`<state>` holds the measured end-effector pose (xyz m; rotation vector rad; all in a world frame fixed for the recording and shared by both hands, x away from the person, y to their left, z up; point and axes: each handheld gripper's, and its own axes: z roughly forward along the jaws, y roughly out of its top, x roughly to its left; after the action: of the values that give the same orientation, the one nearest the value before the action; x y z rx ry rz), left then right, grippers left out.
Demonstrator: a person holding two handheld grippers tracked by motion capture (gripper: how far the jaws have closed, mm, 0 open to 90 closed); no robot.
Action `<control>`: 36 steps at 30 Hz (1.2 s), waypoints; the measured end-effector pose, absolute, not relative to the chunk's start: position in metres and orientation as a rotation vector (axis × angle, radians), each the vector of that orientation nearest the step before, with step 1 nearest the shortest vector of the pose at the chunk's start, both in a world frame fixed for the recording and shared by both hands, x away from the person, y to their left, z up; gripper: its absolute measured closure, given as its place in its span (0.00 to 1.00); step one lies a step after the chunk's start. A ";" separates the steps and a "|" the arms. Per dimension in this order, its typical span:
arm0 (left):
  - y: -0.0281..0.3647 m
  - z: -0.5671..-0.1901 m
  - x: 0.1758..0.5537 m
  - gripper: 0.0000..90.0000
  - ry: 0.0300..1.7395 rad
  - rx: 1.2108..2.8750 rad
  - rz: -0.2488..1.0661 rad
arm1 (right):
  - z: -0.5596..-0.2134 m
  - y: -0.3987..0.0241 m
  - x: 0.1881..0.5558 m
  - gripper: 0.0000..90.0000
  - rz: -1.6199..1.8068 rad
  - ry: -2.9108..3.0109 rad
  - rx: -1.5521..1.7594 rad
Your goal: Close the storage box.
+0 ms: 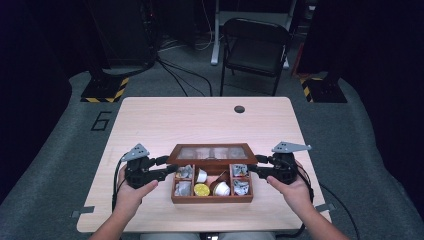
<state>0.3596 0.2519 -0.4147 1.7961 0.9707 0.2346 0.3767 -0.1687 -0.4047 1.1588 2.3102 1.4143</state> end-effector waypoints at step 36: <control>0.244 -0.474 0.329 0.51 0.982 1.927 0.227 | -0.464 -0.164 0.337 0.53 1.286 2.364 1.063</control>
<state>0.3295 0.2439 -0.4743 1.9268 0.9824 0.2270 0.3371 -0.1635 -0.4641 1.0631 2.3641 1.2861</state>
